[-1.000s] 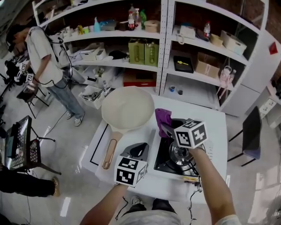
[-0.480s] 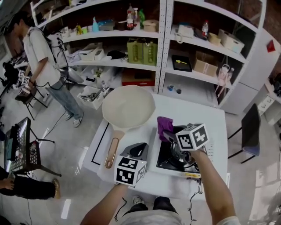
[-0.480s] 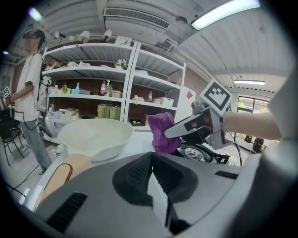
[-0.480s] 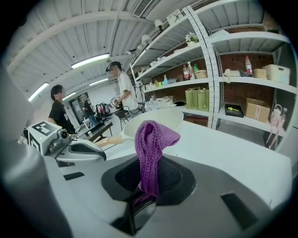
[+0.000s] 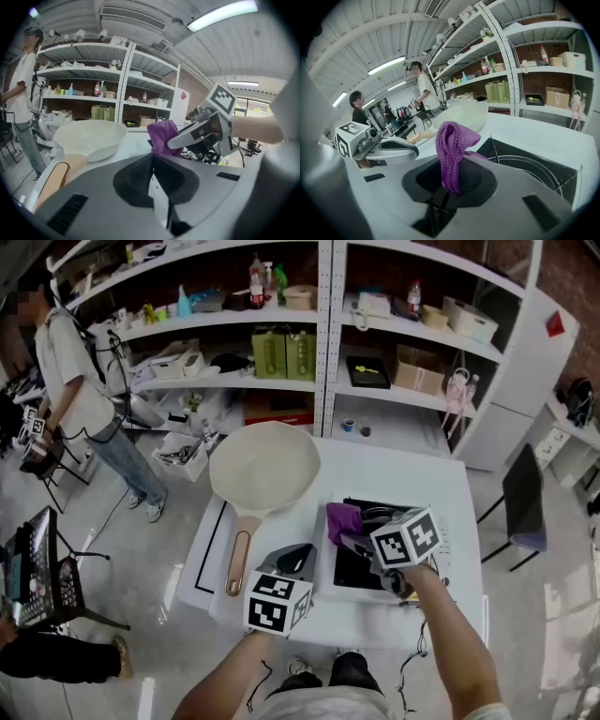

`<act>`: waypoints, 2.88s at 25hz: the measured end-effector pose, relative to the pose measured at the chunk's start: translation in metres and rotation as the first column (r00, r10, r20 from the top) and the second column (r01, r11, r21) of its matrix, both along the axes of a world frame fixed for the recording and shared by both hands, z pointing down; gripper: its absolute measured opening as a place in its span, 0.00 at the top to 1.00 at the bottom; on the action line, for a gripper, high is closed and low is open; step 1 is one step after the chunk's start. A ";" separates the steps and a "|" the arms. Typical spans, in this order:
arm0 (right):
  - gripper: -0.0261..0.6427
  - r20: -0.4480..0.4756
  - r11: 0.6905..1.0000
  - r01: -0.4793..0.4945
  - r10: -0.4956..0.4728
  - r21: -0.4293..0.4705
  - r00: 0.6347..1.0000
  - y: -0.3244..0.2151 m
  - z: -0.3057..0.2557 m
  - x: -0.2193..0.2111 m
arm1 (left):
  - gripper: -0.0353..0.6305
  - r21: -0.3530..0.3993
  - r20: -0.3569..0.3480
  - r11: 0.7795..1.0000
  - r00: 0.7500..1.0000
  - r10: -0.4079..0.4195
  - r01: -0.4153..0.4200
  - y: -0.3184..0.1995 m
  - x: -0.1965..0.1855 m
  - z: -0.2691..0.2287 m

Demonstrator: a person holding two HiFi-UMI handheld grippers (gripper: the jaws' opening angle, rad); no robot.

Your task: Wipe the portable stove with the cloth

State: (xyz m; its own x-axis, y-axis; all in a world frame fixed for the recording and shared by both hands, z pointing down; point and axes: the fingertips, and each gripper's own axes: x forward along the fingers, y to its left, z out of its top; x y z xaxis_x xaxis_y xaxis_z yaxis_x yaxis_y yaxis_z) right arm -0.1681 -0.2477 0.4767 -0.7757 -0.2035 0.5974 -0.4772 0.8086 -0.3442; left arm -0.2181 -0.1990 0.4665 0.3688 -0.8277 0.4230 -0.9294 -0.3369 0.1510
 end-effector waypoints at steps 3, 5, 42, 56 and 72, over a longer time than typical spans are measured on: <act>0.86 0.009 1.000 -0.004 0.004 -0.020 1.000 0.013 0.000 0.003 | 0.94 0.002 -0.001 1.000 1.000 0.019 -0.019 0.005 0.004 -0.001; 0.86 0.014 0.999 -0.005 0.006 -0.031 1.000 0.021 0.000 0.005 | 0.94 0.003 -0.002 1.000 1.000 0.028 -0.028 0.008 0.006 -0.001; 0.86 0.385 0.962 -0.271 0.238 0.032 0.892 0.069 -0.025 0.064 | 0.94 -0.029 0.048 0.999 0.998 -0.037 0.038 0.044 0.048 0.004; 0.86 0.254 0.901 -0.391 0.340 0.187 0.906 0.062 -0.012 0.132 | 0.94 -0.032 0.042 0.999 0.999 0.026 -0.025 0.043 0.084 0.007; 0.86 0.252 0.866 -0.459 0.408 0.200 0.878 0.070 -0.029 0.185 | 0.94 0.000 0.037 0.999 0.998 0.042 -0.042 0.051 0.102 -0.012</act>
State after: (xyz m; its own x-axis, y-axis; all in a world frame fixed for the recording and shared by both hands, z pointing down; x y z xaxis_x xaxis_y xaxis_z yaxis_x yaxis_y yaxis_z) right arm 0.0173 -0.1776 0.4481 -0.6690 -0.6661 0.3299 -0.7432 0.6054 -0.2847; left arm -0.1164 -0.1478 0.4550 0.3871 -0.8120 0.4368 -0.9194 -0.3756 0.1166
